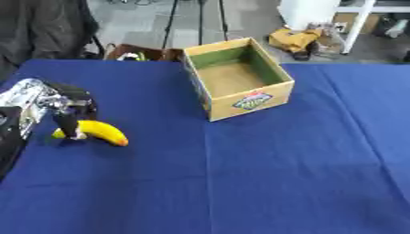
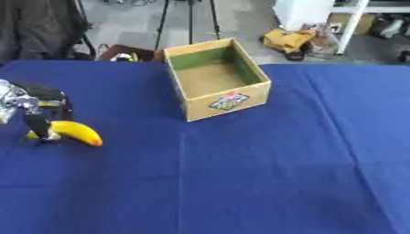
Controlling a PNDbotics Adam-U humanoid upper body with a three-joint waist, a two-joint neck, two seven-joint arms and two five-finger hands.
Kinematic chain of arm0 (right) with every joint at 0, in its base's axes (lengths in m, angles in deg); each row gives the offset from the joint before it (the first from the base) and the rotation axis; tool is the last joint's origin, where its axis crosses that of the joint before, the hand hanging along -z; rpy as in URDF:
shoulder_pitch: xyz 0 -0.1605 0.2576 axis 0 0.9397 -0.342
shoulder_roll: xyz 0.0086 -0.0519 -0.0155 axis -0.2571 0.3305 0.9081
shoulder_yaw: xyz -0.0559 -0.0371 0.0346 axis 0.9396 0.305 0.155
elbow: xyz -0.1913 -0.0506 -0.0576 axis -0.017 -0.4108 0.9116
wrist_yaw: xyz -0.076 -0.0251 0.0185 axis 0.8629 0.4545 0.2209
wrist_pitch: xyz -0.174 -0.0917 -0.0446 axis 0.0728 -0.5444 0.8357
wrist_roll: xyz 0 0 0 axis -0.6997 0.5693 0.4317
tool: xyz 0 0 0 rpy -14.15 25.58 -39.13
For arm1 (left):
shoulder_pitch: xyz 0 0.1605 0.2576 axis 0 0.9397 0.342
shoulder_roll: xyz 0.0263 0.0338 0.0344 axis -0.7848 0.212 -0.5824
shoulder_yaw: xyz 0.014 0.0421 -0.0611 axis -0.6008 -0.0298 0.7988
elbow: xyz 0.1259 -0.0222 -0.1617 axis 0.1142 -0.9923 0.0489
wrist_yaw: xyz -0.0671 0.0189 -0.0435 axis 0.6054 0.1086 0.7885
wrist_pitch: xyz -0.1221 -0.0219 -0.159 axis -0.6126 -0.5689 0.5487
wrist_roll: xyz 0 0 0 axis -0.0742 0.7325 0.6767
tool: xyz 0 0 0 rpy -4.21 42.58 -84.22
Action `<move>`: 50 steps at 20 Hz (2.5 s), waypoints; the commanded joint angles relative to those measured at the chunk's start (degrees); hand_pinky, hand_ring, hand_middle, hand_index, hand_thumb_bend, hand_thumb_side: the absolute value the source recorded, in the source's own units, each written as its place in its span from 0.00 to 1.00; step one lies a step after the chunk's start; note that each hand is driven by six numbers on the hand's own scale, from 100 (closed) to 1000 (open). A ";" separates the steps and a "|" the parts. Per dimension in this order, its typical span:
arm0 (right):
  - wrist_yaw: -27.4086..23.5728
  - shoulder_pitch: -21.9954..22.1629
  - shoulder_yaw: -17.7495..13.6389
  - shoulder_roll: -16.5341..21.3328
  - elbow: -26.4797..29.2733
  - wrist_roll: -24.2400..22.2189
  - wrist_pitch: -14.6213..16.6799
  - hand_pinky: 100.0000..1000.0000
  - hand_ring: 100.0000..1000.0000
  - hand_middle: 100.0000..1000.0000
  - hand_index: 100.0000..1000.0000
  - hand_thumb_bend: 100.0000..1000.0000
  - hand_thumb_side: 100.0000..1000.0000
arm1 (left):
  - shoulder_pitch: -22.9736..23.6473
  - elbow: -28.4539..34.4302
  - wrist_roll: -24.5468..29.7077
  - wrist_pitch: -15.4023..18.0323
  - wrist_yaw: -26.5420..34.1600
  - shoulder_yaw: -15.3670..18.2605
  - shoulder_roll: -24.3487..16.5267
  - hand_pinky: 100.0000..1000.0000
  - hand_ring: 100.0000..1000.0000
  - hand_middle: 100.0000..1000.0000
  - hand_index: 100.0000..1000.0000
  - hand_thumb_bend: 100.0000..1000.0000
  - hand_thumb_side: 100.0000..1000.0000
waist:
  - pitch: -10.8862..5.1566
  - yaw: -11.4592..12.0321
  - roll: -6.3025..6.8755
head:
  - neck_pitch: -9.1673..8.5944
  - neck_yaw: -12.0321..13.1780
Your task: Pick up objects on the table and place them in the box.
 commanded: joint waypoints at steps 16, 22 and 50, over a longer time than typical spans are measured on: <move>-0.38 -0.58 -0.27 1.40 0.60 -0.21 0.13 0.69 0.64 0.64 0.74 0.00 0.66 | -3.74 3.27 -2.65 -0.92 2.77 0.65 -1.05 0.55 0.39 0.34 0.46 0.10 0.26 | -1.00 -0.02 0.18 | 0.25 0.09; -0.39 -0.56 -0.26 1.40 0.57 -0.21 0.12 0.69 0.64 0.64 0.74 0.00 0.66 | -4.07 4.08 -3.73 -1.86 4.74 1.16 -0.40 0.52 0.36 0.30 0.42 0.05 0.27 | -1.01 -0.13 0.13 | 0.26 0.10; -0.55 -0.17 -0.21 1.31 0.35 -0.37 0.16 0.69 0.64 0.64 0.74 0.00 0.66 | -3.21 2.68 -9.83 -4.35 14.87 1.11 1.63 0.30 0.13 0.04 0.17 0.00 0.36 | -1.25 -0.12 -0.52 | 0.14 0.30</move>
